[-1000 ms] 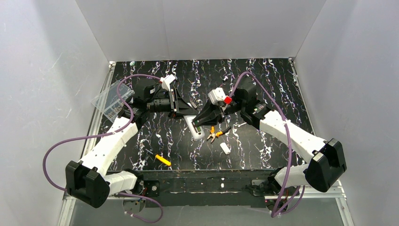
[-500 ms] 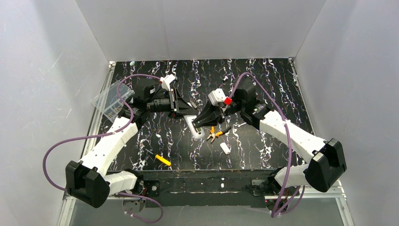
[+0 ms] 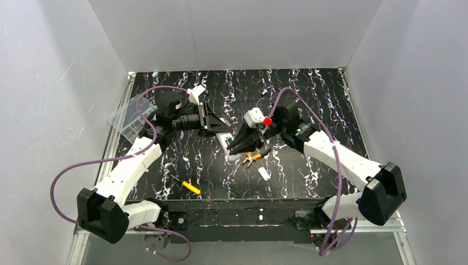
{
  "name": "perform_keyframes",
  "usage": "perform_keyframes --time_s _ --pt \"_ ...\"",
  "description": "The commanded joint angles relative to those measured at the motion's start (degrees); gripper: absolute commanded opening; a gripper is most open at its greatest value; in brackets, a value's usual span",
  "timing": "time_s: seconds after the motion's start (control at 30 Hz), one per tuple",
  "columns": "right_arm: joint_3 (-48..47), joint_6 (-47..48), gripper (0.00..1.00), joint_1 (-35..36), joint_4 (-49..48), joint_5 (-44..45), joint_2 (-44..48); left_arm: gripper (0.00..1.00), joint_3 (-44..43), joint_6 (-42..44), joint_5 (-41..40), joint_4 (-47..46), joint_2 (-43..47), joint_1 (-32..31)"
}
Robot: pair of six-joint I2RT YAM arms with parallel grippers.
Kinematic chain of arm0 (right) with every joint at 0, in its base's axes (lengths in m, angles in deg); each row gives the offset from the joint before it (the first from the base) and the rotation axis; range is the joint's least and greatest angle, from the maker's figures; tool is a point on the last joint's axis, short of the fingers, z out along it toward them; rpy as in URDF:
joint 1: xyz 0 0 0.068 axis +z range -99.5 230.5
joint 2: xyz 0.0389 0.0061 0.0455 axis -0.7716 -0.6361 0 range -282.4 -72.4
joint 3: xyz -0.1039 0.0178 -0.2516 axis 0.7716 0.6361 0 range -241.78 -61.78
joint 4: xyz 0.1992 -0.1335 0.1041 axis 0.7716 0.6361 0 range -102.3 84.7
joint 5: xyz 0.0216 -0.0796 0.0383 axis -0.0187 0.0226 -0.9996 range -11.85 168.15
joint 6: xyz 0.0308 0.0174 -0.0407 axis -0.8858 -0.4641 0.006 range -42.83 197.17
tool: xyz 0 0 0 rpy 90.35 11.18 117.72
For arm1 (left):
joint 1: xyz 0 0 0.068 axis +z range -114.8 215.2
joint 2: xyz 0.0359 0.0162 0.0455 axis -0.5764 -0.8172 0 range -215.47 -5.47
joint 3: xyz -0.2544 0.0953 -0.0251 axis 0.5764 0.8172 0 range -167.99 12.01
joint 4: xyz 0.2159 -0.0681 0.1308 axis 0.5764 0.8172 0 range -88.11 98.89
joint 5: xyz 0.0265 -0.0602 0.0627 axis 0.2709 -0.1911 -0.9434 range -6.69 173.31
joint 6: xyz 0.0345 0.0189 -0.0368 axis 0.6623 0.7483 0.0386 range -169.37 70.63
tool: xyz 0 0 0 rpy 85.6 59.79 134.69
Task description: Load the batteries into the remote control
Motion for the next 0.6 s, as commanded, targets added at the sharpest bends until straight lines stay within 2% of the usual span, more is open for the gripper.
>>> perform_keyframes --time_s 0.0,0.27,0.47,0.57 --pt "-0.13 0.53 0.29 0.51 2.08 -0.88 1.30 0.00 -2.54 -1.28 4.56 -2.69 1.10 -0.12" --pt "-5.85 0.36 0.35 1.50 2.99 -2.00 4.26 0.00 -1.97 -1.08 4.48 -2.71 0.79 -0.12" --pt "-6.23 0.55 0.42 1.28 1.98 3.72 4.84 0.00 -2.01 -1.23 4.60 -2.76 0.71 -0.11" --pt "-6.48 0.72 0.44 0.23 2.52 3.46 3.19 0.00 -2.10 -1.10 4.63 -2.55 0.87 -0.12"
